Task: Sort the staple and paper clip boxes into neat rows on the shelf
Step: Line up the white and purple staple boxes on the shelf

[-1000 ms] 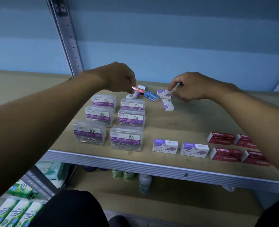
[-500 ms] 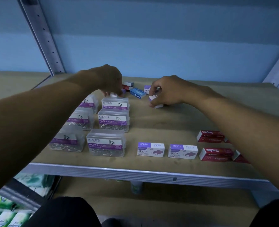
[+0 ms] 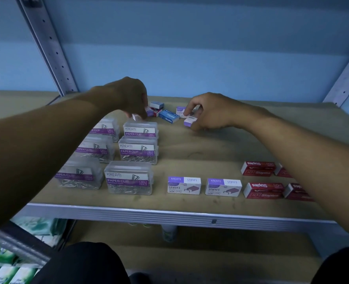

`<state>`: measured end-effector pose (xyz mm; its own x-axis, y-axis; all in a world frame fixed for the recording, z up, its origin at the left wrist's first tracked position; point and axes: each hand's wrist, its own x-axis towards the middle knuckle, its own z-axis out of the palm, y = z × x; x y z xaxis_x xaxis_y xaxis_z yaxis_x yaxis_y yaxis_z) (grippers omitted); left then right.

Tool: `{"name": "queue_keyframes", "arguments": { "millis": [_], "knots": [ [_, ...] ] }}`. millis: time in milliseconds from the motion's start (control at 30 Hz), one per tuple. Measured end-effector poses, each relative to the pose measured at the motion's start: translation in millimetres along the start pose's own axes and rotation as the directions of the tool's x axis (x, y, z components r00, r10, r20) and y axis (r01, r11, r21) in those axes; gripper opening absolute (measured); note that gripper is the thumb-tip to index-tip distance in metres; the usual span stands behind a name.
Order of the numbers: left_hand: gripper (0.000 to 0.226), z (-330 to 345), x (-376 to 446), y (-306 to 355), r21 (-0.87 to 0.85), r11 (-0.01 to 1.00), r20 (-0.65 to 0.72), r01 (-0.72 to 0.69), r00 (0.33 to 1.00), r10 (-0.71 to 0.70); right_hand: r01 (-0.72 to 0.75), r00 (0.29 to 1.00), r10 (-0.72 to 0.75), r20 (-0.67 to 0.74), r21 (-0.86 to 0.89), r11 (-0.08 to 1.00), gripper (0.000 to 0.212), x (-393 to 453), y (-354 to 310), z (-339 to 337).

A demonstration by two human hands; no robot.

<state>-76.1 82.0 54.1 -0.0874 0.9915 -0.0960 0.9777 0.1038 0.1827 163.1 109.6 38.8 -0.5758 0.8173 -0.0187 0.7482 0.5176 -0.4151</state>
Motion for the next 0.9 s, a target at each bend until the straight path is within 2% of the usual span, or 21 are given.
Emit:
{"name": "queue_keyframes", "arguments": {
  "millis": [267,467,567,700,800,900],
  "knots": [
    [0.026,-26.5,-29.3,30.2,-0.186,0.973,-0.071,-0.139,0.989,0.128,0.038,0.999,-0.037,0.026,-0.039,0.999,0.034,-24.4,2.6,-18.7],
    [0.037,-32.9,-57.9,62.2,-0.424,0.884,-0.052,-0.196,0.98,0.193,0.069,0.998,-0.069,-0.012,-0.02,0.997,0.036,-51.0,2.6,-29.0],
    [0.032,-26.6,-69.3,73.4,-0.493,0.849,-0.036,-0.192,0.979,0.201,0.049,0.998,-0.049,-0.036,0.002,0.999,0.035,-62.5,5.2,-30.9],
    [0.026,-14.7,-77.9,82.9,-0.471,0.86,-0.041,-0.196,0.979,0.201,0.022,0.998,-0.019,-0.063,0.047,0.999,0.031,-73.4,9.8,-28.4],
    [0.028,-8.1,-80.8,88.0,-0.403,0.891,-0.097,-0.208,0.978,0.185,0.028,0.997,-0.024,-0.075,0.055,0.998,0.025,-80.4,13.3,-24.8],
    [0.029,-2.6,-83.6,91.3,-0.38,0.9,-0.096,-0.215,0.977,0.192,0.034,0.995,-0.03,-0.09,0.049,0.998,0.024,-85.7,18.2,-21.9]
  ]
}}
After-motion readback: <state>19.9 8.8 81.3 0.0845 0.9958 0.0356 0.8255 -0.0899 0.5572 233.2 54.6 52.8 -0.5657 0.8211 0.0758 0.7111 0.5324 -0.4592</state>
